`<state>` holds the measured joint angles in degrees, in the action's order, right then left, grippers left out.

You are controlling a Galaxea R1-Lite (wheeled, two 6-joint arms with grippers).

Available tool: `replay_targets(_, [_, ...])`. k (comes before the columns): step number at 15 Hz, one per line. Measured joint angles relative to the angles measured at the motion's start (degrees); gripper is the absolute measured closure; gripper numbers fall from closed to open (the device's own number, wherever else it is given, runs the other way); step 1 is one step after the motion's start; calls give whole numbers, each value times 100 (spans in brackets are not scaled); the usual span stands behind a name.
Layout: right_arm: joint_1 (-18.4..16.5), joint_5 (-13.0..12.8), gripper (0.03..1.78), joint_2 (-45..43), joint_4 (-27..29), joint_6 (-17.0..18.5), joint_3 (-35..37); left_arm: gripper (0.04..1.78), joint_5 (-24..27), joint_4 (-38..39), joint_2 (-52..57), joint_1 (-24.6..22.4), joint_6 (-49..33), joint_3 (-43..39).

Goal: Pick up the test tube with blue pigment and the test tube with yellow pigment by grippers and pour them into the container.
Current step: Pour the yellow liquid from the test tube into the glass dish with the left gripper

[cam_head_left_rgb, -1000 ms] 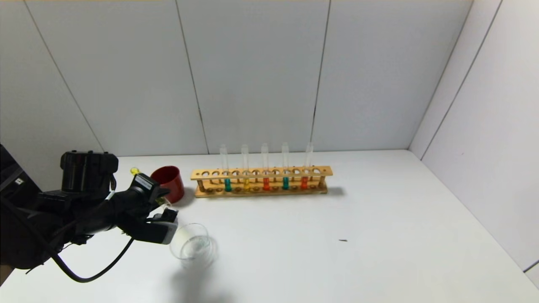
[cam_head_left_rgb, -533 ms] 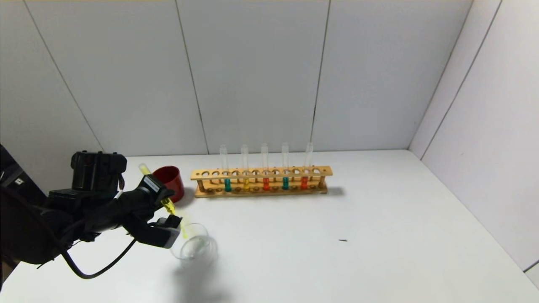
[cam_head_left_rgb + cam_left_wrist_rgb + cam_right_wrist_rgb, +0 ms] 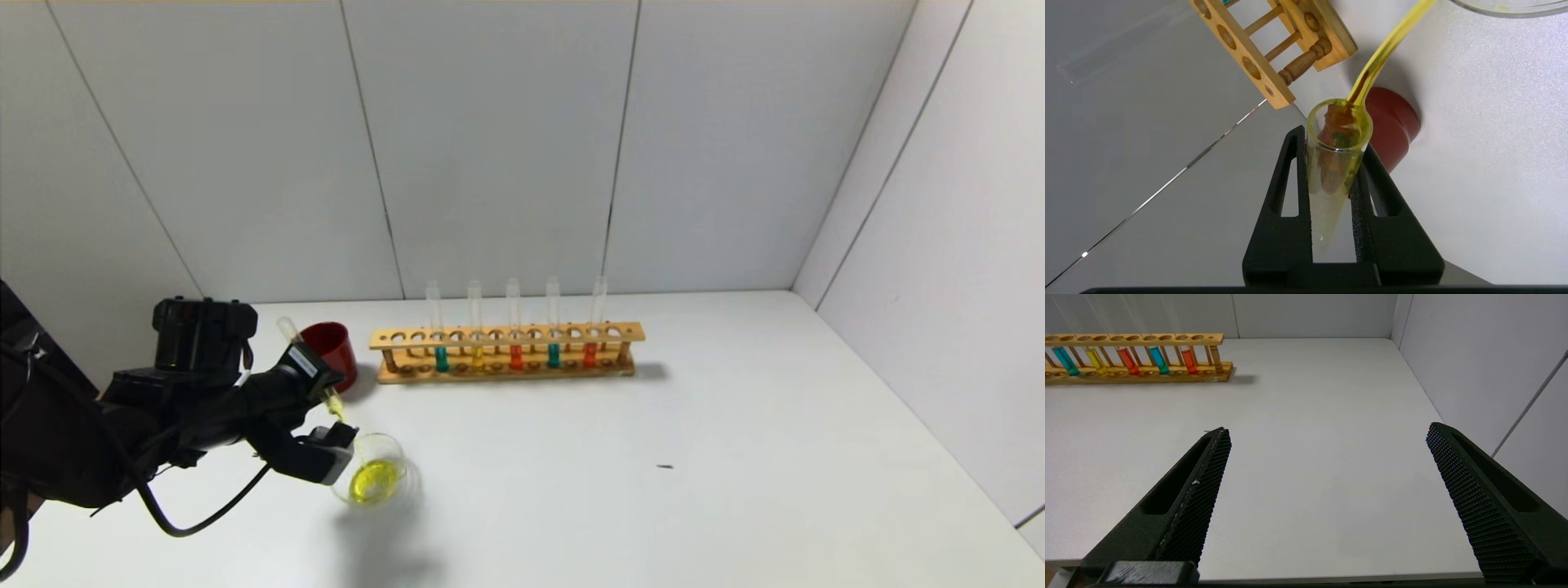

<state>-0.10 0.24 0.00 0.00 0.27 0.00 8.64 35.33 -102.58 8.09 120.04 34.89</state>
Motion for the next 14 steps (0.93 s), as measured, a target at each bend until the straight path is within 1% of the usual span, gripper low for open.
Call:
replay_targets(4, [0,0,6,0,0,0,0,150,-16,185,-22,6,247,9])
replay_targets(11, [0,0,6,0,0,-2,0,150,-18,179,-39,39,485,5])
replay_targets(14, [0,-2,6,0,0,0,0,150,15,172,-67,78,920,121])
